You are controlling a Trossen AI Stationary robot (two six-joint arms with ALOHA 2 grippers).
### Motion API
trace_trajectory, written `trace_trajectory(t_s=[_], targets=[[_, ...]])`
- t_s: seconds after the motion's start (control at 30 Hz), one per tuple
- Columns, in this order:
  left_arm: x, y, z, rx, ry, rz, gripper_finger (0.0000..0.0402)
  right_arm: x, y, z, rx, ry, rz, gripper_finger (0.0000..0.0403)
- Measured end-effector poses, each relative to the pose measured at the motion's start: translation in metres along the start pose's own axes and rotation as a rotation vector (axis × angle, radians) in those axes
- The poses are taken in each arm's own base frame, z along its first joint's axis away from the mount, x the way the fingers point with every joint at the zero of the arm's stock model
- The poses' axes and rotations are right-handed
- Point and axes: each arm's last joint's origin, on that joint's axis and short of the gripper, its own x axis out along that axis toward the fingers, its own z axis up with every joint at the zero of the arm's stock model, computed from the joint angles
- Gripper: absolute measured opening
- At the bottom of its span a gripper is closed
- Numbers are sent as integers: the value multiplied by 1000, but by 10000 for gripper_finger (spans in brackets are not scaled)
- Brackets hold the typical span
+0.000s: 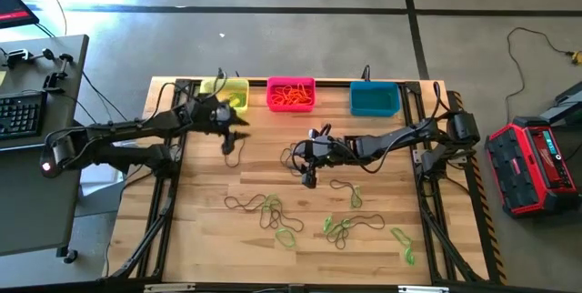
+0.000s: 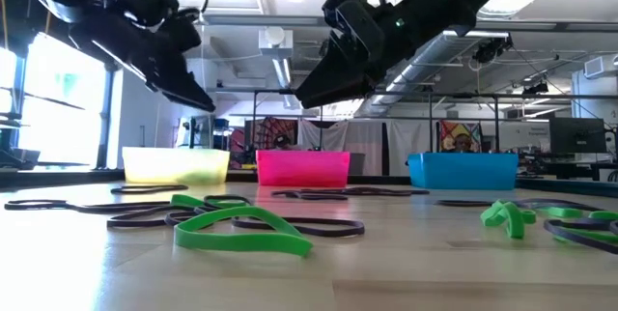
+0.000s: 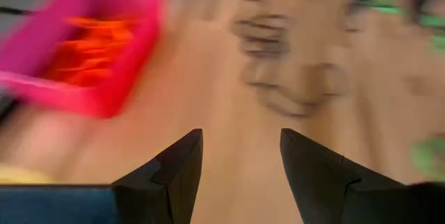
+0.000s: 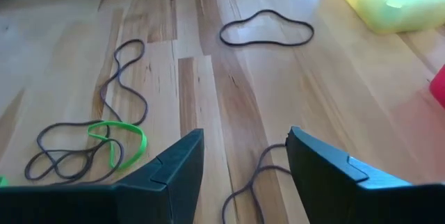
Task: Sort rubber bands into baskets
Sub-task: Put the green rubber band into the yellow bin
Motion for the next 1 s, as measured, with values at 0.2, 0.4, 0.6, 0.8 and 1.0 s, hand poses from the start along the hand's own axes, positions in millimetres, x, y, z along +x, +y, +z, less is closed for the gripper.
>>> trace_trajectory(t_s=[0.2, 0.4, 0.6, 0.8, 1.0], targets=[[14, -40, 0, -7, 49, -229, 186, 0, 0, 0, -1, 2, -3, 194], [36, -84, -5, 21, 97, -349, 186, 0, 0, 0, -19, 4, -2, 194], [60, -116, -11, 24, 74, -397, 186, 0, 0, -1, -19, 5, -2, 194], [79, -126, -23, -18, 113, -411, 186, 0, 0, -1, -37, 8, -2, 194], [100, -129, -27, -27, 165, -406, 186, 0, 0, -1, -41, 9, 1, 194]])
